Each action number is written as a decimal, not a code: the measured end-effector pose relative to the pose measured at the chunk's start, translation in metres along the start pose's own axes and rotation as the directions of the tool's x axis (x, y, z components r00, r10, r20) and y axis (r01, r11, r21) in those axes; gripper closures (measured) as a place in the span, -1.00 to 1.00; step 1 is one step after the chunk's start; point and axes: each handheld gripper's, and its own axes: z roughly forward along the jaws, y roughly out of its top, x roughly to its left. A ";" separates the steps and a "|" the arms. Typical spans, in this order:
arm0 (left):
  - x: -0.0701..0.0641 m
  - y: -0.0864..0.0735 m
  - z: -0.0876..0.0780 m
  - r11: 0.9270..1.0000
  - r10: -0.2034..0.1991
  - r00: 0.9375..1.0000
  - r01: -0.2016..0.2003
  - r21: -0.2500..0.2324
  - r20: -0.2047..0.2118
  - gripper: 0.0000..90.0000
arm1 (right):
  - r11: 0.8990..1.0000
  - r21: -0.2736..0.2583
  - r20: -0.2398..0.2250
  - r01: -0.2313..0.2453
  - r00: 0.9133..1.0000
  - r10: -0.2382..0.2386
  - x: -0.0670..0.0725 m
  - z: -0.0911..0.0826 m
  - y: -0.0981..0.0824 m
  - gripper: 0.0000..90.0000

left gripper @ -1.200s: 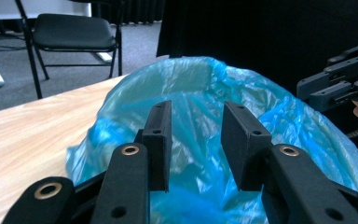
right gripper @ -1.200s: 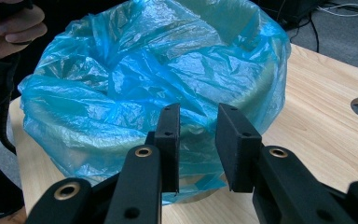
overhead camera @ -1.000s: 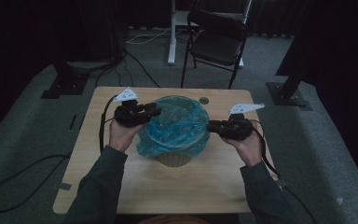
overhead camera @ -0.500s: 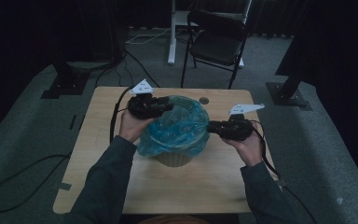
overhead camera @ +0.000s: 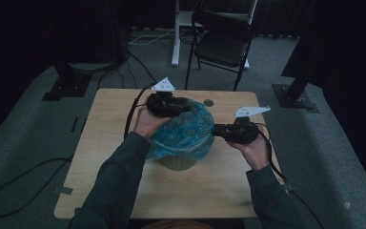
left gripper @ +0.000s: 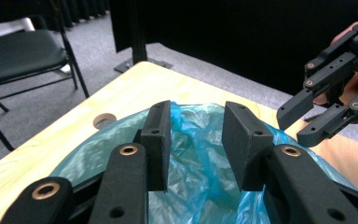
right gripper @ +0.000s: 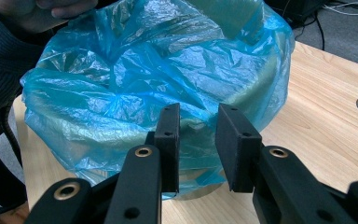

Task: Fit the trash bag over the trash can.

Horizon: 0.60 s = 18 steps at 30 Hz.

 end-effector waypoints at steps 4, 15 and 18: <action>-0.002 0.003 0.011 0.999 0.021 1.000 -0.022 0.035 0.010 0.36 | 1.000 0.000 -0.002 -0.001 1.000 0.001 -0.001 0.000 0.000 0.56; -0.010 0.003 0.039 0.965 0.120 0.989 -0.135 0.224 0.081 0.34 | 1.000 0.002 0.000 0.000 1.000 0.000 -0.001 0.000 -0.001 0.56; -0.012 0.003 0.046 0.950 0.127 0.988 -0.145 0.276 0.085 0.34 | 1.000 0.002 0.000 0.000 1.000 0.000 -0.001 0.000 -0.001 0.56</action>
